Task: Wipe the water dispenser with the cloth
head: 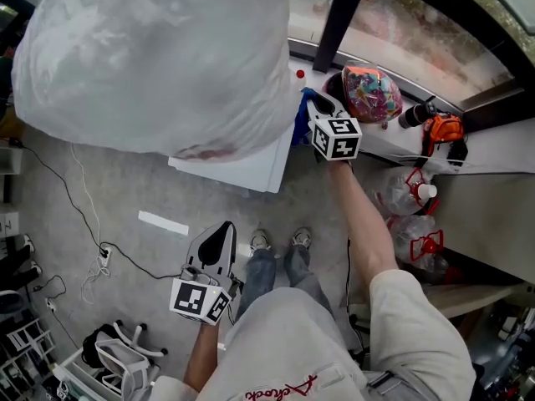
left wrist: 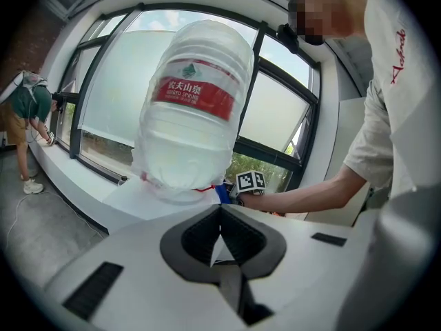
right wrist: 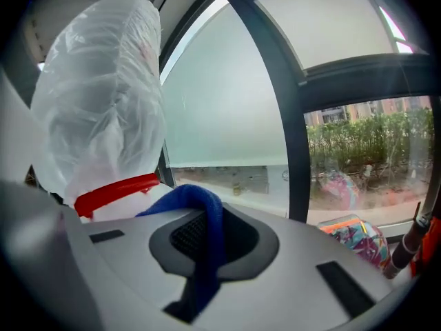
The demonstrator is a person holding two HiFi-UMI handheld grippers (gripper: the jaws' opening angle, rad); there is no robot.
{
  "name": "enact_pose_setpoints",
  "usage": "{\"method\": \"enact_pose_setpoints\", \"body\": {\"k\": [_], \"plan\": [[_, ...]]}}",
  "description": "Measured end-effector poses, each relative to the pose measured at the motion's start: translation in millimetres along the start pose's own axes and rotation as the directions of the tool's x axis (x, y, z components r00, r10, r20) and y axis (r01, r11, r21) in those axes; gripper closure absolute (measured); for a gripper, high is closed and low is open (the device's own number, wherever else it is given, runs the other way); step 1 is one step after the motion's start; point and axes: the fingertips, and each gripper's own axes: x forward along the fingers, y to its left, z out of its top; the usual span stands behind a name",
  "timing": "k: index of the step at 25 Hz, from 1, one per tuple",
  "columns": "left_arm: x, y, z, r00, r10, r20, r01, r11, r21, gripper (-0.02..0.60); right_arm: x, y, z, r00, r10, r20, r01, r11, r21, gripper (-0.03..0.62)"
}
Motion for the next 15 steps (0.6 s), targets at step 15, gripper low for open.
{"method": "enact_pose_setpoints", "body": {"k": [15], "plan": [[-7.0, -24.3, -5.5, 0.998, -0.062, 0.018, 0.061, 0.998, 0.028, 0.57, -107.1, 42.2, -31.9, 0.999, 0.035, 0.009, -0.035, 0.999, -0.039, 0.563]]}}
